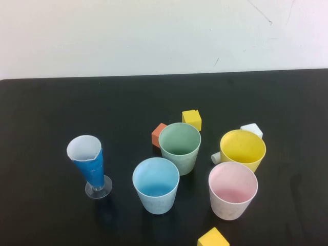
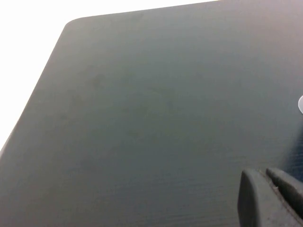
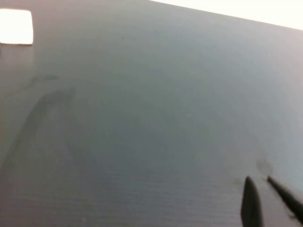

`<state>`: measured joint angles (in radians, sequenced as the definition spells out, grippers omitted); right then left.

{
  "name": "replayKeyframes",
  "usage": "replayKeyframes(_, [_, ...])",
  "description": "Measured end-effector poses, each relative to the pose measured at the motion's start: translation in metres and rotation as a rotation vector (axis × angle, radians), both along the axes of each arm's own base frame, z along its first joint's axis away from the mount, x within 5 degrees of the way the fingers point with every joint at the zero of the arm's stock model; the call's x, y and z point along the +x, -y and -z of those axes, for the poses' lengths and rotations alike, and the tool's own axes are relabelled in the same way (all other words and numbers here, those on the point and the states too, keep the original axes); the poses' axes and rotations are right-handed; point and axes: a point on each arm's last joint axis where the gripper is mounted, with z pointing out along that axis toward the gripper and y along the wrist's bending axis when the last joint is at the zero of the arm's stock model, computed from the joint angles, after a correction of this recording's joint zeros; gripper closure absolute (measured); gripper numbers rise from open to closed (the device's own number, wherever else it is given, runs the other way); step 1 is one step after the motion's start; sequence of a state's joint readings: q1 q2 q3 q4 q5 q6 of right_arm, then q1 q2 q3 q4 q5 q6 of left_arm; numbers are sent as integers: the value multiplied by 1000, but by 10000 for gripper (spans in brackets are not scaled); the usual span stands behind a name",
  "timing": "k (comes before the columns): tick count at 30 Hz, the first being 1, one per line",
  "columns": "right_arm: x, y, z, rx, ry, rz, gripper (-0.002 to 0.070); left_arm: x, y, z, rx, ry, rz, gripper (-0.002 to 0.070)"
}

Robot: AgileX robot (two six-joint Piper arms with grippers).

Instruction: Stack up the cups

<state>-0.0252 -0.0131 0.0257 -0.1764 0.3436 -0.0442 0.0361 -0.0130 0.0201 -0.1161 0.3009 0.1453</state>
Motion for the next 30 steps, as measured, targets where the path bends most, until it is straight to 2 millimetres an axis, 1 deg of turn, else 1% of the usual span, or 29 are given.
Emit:
replayKeyframes(20, [0,0,-1,12,11,2,679,0,0,0,-1,0,0,677])
replayKeyframes(25, [0,-3,-1,165,19,17,679,0,0,0,-1,0,0,677])
replayKeyframes(27, [1,-5,-1,248,23,22,679,0,0,0,-1,0,0,677])
replayKeyframes(30, [1,-9,-1,425,26,39,679,0,0,0,-1,0,0,677])
